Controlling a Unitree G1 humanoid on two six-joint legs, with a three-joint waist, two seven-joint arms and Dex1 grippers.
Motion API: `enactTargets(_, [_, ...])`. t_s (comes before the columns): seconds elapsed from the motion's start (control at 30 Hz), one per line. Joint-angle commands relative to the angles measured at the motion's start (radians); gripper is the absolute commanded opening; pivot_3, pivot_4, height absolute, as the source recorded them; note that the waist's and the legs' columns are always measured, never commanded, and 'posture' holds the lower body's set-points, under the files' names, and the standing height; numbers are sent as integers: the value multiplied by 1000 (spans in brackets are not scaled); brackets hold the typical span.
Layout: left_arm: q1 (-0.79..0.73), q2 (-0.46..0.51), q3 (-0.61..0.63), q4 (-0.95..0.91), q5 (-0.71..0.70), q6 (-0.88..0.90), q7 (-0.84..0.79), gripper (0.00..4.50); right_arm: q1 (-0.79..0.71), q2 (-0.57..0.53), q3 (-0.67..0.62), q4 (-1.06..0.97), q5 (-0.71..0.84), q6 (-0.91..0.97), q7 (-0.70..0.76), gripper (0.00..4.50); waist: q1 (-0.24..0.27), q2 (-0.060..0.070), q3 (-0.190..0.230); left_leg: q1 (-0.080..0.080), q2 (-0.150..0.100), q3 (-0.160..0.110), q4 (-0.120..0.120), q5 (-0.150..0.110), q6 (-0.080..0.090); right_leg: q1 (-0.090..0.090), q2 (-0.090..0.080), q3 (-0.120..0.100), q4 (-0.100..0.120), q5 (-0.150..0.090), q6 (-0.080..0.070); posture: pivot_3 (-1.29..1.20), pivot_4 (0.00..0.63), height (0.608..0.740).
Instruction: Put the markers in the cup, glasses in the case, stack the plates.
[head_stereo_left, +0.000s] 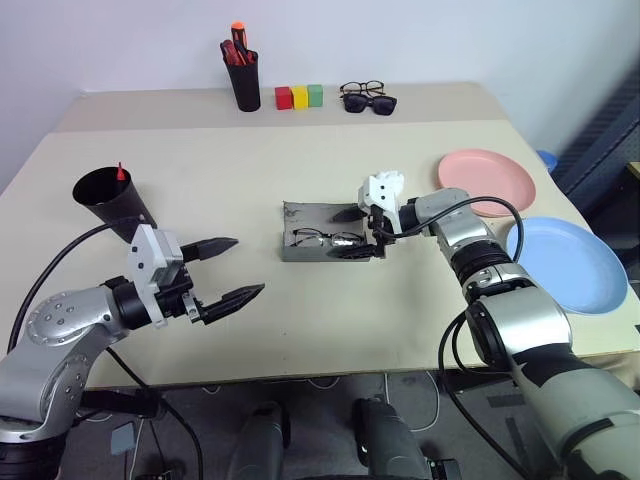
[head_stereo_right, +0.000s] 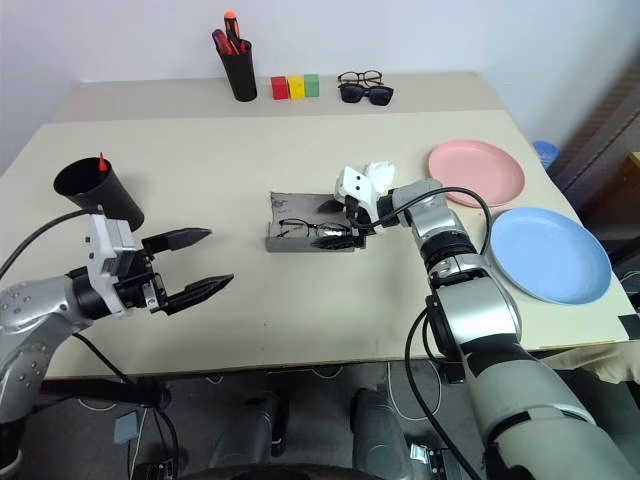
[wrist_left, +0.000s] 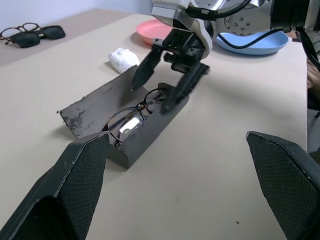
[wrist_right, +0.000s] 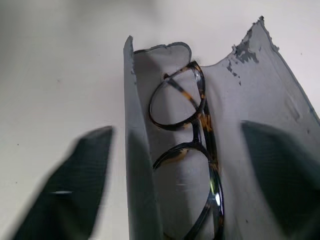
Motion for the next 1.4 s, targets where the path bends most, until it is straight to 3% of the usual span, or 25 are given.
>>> enactTargets(0.03, [-116, -20, -26, 58, 10, 36, 82, 4500, 16, -71, -53, -144, 56, 16, 8, 4083, 5, 0, 0, 0, 0, -1, 1, 0, 0, 1, 0, 0, 0, 0, 0, 0, 150, 740])
enactTargets(0.2, [-367, -68, -127, 261, 65, 72, 125, 4500, 232, -204, -117, -529, 109, 45, -56, 4083, 20, 0, 0, 0, -1, -2, 2, 0, -1, 3, 0, -1, 0, 1, 5, 0, 150, 740])
enactTargets(0.33, [-707, -156, -275, 690, 221, 15, 102, 4500, 596, -361, -218, -967, 157, 254, -123, 4083, 52, -1, 0, 0, -1, -4, 3, 0, -1, 5, 0, -3, -1, 0, 6, 0, 150, 740])
enactTargets(0.47, [-1011, -261, -404, 1204, 454, -263, 121, 4500, 956, -395, -374, -1244, 177, 352, -262, 4083, 54, -1, 0, 0, -2, -3, 5, 0, 0, 7, 0, -3, -3, 0, 6, 0, 150, 740])
enactTargets(0.57, [-1172, -336, -442, 1503, 547, -393, 97, 3596, 1149, -388, -477, -1378, 192, 399, -336, 4125, 43, -2, 0, -1, -2, -1, 7, -2, 3, 7, -1, -2, -5, -2, 4, 0, 150, 740])
enactTargets(0.67, [-1260, -388, -465, 1669, 617, -473, 85, 2064, 1264, -368, -546, -1483, 222, 435, -393, 4125, 27, -3, 1, -1, -2, 0, 8, -3, 4, 7, -2, -2, -5, -3, 4, 0, 150, 740])
enactTargets(0.8, [-1316, -426, -486, 1773, 708, -525, 124, 21, 1332, -339, -587, -1580, 272, 461, -453, 4125, 24, -3, 1, 0, -1, 0, 7, -3, 4, 6, -2, -2, -5, -4, 7, 0, 150, 740])
enactTargets(1.03, [-1338, -444, -535, 1827, 869, -554, 243, 21, 1306, -310, -576, -1607, 371, 417, -474, 4125, 34, -5, 2, -2, -2, 0, 8, -3, 3, 7, -2, -2, -5, -4, 6, 0, 150, 740])
enactTargets(1.4, [-1328, -479, -538, 1845, 965, -552, 244, 21, 1238, -334, -508, -1589, 439, 410, -450, 4125, 33, -5, 2, -2, -2, 0, 8, -3, 3, 7, -2, -2, -5, -3, 6, 0, 150, 740])
